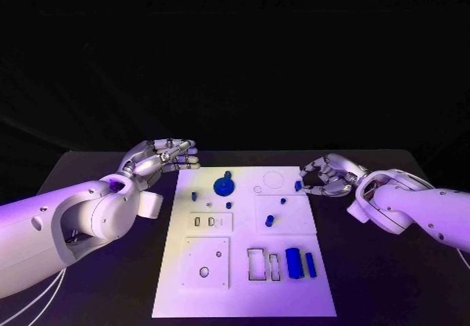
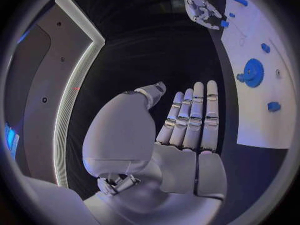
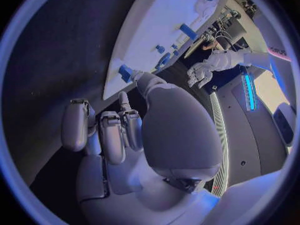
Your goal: Assemble the parts on the task board
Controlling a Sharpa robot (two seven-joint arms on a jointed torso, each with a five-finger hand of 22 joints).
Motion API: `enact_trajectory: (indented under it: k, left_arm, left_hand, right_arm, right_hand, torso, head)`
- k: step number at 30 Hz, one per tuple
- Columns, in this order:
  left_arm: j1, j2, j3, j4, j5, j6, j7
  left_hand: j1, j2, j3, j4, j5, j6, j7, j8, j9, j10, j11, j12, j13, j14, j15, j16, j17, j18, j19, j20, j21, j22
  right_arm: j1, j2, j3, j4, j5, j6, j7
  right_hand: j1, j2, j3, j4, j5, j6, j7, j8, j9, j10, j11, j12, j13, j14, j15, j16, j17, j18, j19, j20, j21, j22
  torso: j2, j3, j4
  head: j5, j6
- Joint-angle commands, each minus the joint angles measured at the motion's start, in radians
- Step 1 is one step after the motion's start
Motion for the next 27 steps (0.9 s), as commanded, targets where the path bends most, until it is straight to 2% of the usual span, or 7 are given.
enact_trajectory:
  k: [1, 6, 10, 19, 27]
  left_arm:
    - [0.0, 0.0, 0.0, 0.0, 0.001, 0.019, 0.014]
    - [0.0, 0.001, 0.0, 0.001, 0.001, 0.02, 0.014]
    - [0.0, 0.001, 0.0, 0.0, 0.001, 0.021, 0.013]
    - [0.0, -0.001, 0.0, -0.002, 0.001, 0.02, 0.012]
    - [0.0, 0.0, 0.0, -0.002, 0.001, 0.021, 0.011]
  left_hand:
    - [-0.001, 0.007, -0.003, 0.0, 0.005, -0.007, 0.033, -0.005, 0.001, -0.001, 0.003, -0.004, 0.001, -0.002, 0.007, -0.003, 0.001, 0.013, -0.002, 0.006, -0.004, -0.001]
    - [-0.001, 0.007, -0.003, 0.0, 0.005, -0.007, 0.033, -0.005, 0.001, -0.001, 0.003, -0.004, 0.001, -0.002, 0.007, -0.003, 0.001, 0.013, -0.002, 0.006, -0.004, -0.001]
    - [-0.001, 0.007, -0.003, 0.0, 0.005, -0.007, 0.033, -0.005, 0.001, -0.001, 0.003, -0.004, 0.001, -0.002, 0.007, -0.003, 0.001, 0.013, -0.002, 0.006, -0.004, -0.001]
    - [-0.001, 0.007, -0.003, 0.0, 0.005, -0.007, 0.033, -0.005, 0.001, -0.001, 0.003, -0.004, 0.001, -0.002, 0.007, -0.003, 0.001, 0.013, -0.002, 0.006, -0.004, -0.001]
    - [-0.001, 0.007, -0.003, 0.0, 0.005, -0.007, 0.033, -0.005, 0.001, -0.001, 0.003, -0.004, 0.001, -0.002, 0.007, -0.003, 0.001, 0.013, -0.002, 0.006, -0.004, -0.001]
  right_arm:
    - [-0.004, 0.008, 0.0, -0.006, -0.026, 0.012, 0.007]
    - [-0.007, 0.021, 0.0, -0.019, -0.028, 0.01, 0.002]
    - [-0.011, 0.028, 0.0, -0.025, -0.029, 0.012, 0.001]
    - [-0.018, 0.035, 0.0, -0.023, -0.031, 0.01, -0.001]
    - [-0.019, 0.04, 0.0, -0.028, -0.031, 0.002, -0.002]
  right_hand:
    - [0.011, 0.003, 0.002, -0.005, -0.001, 0.006, 0.003, -0.005, 0.001, 0.005, 0.006, 0.001, 0.134, 0.087, 0.003, 0.0, 0.201, 0.016, 0.005, -0.002, 0.005, 0.003]
    - [0.014, 0.011, 0.01, -0.009, -0.001, 0.011, 0.003, -0.005, 0.002, 0.007, 0.006, 0.004, 0.137, 0.087, 0.003, 0.0, 0.203, 0.015, 0.01, -0.002, 0.01, 0.008]
    - [0.017, 0.016, 0.02, -0.017, -0.001, 0.023, 0.002, -0.002, 0.004, 0.009, 0.005, 0.006, 0.14, 0.088, 0.003, 0.001, 0.204, 0.014, 0.012, -0.003, 0.011, 0.011]
    - [0.019, 0.026, 0.044, -0.029, 0.0, 0.046, -0.001, 0.004, 0.006, 0.014, 0.002, 0.01, 0.145, 0.088, 0.0, 0.001, 0.206, 0.013, 0.016, -0.005, 0.016, 0.017]
    - [0.013, 0.033, 0.059, -0.034, -0.001, 0.062, -0.004, 0.008, 0.007, 0.018, -0.001, 0.014, 0.149, 0.089, -0.002, 0.002, 0.209, 0.012, 0.02, -0.007, 0.019, 0.022]
  torso:
    - [-0.001, 0.0011, -0.0039]
    - [0.0, 0.0, -0.0018]
    - [0.0, 0.0014, -0.0009]
    - [0.0, 0.0019, -0.0039]
    - [0.0, 0.0016, -0.0022]
  head:
    - [0.003, -0.002]
    - [0.001, -0.003]
    - [0.003, -0.006]
    - [0.006, -0.006]
    - [0.009, -0.009]
